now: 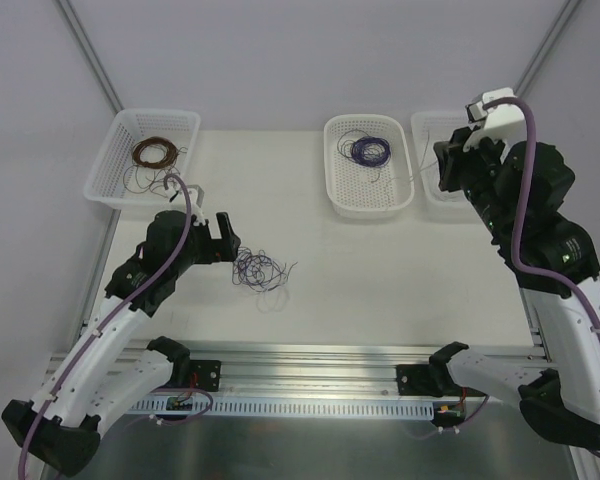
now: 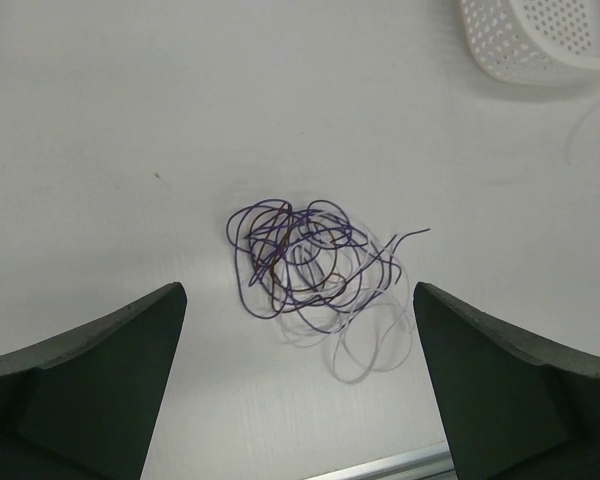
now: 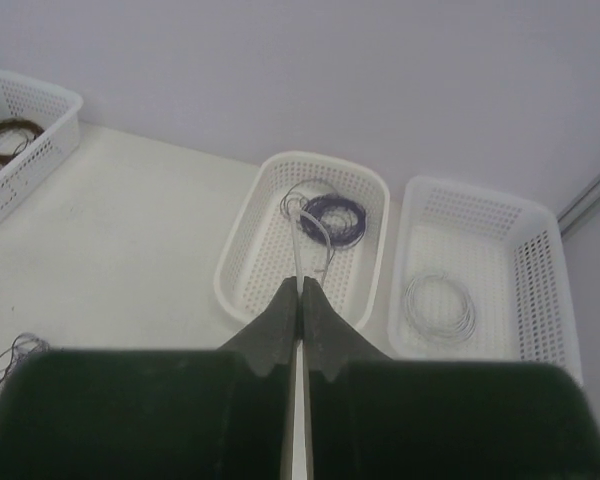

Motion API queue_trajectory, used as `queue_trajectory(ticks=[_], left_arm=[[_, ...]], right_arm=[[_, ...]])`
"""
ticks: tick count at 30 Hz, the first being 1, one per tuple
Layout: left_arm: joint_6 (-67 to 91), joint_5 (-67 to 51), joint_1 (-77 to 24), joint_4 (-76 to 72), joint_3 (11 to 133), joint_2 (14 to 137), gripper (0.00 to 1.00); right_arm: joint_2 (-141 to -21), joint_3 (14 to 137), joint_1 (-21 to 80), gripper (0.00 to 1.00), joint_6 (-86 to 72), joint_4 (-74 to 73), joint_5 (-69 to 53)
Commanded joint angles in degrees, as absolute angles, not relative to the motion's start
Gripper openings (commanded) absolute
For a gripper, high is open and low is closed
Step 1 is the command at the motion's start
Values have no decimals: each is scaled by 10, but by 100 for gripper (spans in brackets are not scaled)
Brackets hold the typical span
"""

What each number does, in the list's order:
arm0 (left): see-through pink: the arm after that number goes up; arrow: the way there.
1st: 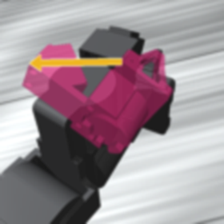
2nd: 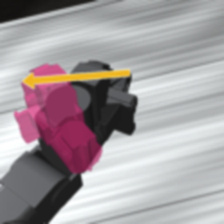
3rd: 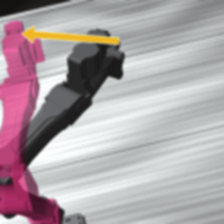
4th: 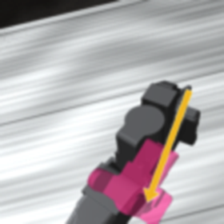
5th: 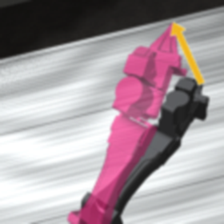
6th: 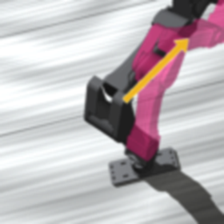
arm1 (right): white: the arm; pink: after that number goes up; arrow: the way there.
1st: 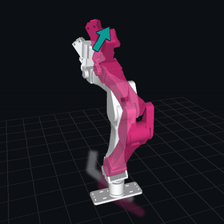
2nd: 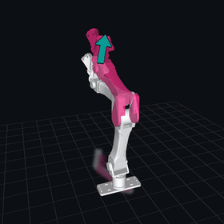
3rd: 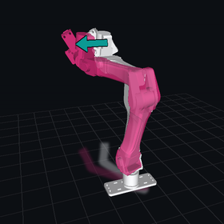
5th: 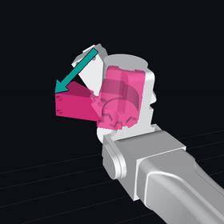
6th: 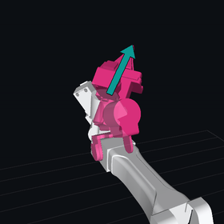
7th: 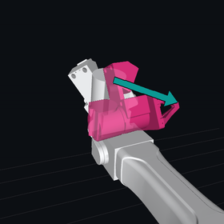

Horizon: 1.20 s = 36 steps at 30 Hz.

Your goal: Untangle the cables

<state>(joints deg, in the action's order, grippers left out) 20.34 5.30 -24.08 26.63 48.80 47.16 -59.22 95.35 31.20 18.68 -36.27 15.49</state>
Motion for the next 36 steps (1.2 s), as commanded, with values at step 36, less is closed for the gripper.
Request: queue_trajectory(ticks=[36], left_arm=[[137,161,-244,237,378,451,99]], right_arm=[[-1044,1208,-83,1,220,-73,108]])
